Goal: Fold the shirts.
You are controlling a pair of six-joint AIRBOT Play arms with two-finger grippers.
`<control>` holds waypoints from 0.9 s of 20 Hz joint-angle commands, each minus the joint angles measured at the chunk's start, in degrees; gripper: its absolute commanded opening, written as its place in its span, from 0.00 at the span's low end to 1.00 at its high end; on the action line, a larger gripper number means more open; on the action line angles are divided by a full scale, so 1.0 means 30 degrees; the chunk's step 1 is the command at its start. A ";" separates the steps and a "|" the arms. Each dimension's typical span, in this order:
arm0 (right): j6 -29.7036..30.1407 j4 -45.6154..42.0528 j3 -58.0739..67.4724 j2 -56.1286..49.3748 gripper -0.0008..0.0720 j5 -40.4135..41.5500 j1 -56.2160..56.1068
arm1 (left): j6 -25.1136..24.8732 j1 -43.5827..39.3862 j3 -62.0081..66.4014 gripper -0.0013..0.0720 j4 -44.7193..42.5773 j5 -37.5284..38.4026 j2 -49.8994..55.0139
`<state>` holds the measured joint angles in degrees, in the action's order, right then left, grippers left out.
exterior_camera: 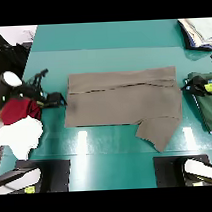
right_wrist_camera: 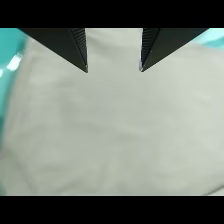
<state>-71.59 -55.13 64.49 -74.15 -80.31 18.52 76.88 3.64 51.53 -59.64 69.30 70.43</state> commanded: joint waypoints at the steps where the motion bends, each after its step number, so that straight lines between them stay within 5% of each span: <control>1: 0.1035 0.2025 -0.1960 0.1763 0.51 -0.0240 0.0780 | 0.0233 0.0029 -0.4707 0.83 0.0313 -0.1093 -0.2317; 13: 0.1027 0.1122 -0.2251 0.2339 0.42 -0.1107 0.0787 | -0.0270 0.0029 -0.7016 0.83 0.3446 -0.3155 -0.2266; 14: 0.0954 0.0233 -0.2251 0.2339 0.42 -0.1377 0.0787 | -0.0284 0.0029 -0.7016 0.70 0.3818 -0.3184 -0.2273; 15: 0.0576 -0.1042 -0.2251 0.2339 0.42 -0.1690 0.0787 | -0.0474 0.0029 -0.7002 0.28 0.4080 -0.3300 -0.2273; 16: 0.0138 -0.2280 -0.2251 0.2339 0.42 -0.1989 0.0787 | -0.1005 0.0029 -0.6870 0.06 0.4160 -0.3439 -0.2273; 18: -0.0670 -0.4605 -0.2251 0.2339 0.43 -0.2528 0.0787 | -0.1071 0.0029 -0.6127 0.05 0.4160 -0.3526 -0.2273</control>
<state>-70.50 -59.11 57.76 -67.18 -85.38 20.86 74.89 3.64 31.48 -49.41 59.22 63.77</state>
